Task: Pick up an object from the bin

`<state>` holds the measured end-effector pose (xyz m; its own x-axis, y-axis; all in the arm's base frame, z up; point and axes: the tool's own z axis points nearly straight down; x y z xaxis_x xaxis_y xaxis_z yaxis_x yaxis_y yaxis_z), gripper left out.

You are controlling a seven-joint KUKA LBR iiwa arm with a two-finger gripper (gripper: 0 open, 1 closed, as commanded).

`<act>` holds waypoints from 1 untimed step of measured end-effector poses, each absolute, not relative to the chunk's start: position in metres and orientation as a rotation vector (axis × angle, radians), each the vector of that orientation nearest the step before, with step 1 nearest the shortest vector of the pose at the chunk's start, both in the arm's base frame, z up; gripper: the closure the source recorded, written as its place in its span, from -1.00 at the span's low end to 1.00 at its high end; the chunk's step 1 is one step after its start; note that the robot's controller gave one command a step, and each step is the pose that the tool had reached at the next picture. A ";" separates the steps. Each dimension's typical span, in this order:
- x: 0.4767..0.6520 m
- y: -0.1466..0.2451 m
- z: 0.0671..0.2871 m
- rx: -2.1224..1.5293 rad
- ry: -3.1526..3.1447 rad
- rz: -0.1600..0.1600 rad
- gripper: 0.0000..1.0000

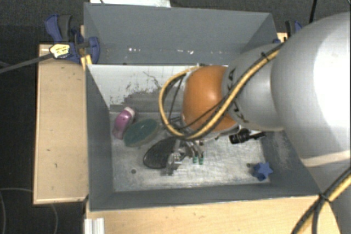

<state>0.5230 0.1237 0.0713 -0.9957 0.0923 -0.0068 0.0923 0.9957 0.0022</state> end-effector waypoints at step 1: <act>0.524 0.123 0.074 0.151 3.128 0.004 1.00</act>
Offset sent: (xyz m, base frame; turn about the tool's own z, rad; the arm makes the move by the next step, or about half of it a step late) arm 0.0000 0.0000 0.0000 0.0000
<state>0.5235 0.1227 0.0743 -0.9953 0.0961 -0.0099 0.0961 0.9954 0.0027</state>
